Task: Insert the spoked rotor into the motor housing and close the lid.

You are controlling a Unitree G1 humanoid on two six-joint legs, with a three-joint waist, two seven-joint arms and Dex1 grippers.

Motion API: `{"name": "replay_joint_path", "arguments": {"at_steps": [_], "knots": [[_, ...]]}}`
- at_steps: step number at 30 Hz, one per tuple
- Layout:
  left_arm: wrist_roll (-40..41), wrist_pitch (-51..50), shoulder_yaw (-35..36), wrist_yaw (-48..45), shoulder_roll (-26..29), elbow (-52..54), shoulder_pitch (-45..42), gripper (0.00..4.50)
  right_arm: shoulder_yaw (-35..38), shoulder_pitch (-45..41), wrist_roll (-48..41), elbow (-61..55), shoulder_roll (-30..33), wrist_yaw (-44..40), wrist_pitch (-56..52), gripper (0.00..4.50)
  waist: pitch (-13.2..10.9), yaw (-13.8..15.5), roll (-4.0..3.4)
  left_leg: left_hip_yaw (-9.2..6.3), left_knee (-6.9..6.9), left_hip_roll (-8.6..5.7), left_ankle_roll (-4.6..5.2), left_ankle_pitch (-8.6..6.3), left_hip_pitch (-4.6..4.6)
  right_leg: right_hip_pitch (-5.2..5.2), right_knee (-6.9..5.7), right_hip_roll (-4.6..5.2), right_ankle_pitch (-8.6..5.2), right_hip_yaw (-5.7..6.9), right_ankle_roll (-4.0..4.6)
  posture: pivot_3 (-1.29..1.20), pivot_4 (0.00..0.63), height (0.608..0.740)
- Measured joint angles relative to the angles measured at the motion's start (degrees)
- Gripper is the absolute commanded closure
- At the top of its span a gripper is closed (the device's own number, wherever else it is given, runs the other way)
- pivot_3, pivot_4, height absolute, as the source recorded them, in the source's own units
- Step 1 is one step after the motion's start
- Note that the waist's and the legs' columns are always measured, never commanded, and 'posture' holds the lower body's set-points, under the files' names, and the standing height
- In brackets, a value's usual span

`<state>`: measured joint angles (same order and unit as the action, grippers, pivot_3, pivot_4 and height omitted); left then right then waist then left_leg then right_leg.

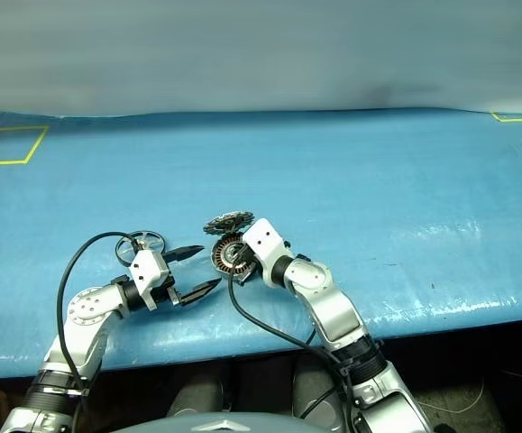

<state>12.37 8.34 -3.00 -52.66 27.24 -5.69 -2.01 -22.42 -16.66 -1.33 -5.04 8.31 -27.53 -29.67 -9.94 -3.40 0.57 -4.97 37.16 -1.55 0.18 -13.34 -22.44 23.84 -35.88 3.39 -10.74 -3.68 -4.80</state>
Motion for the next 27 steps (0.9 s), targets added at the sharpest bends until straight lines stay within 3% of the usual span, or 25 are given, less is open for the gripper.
{"name": "replay_joint_path", "arguments": {"at_steps": [19, 27], "knots": [[0.0, 0.0, -0.4, 0.1, -0.1, 0.0, 0.1, 0.16, -4.9, -2.1, 4.5, -2.1, 1.1, 0.3, -4.7, 4.48, 0.4, 0.0, 0.15, 0.01, -0.11, 0.03, -0.04, -0.03, 0.3, -0.19, 0.0, -0.01, -0.07, 0.01, 0.09, 0.0, 0.15, 0.74], [0.0, 0.0, -0.4, 0.1, -0.1, 0.0, 0.1, 0.16, -3.2, -1.2, 3.9, -3.3, -0.2, 1.3, -5.0, 4.48, 0.4, 0.0, 0.14, 0.0, -0.13, 0.05, -0.06, -0.04, 0.28, -0.16, 0.0, 0.0, -0.09, 0.01, 0.1, 0.0, 0.15, 0.74]]}}
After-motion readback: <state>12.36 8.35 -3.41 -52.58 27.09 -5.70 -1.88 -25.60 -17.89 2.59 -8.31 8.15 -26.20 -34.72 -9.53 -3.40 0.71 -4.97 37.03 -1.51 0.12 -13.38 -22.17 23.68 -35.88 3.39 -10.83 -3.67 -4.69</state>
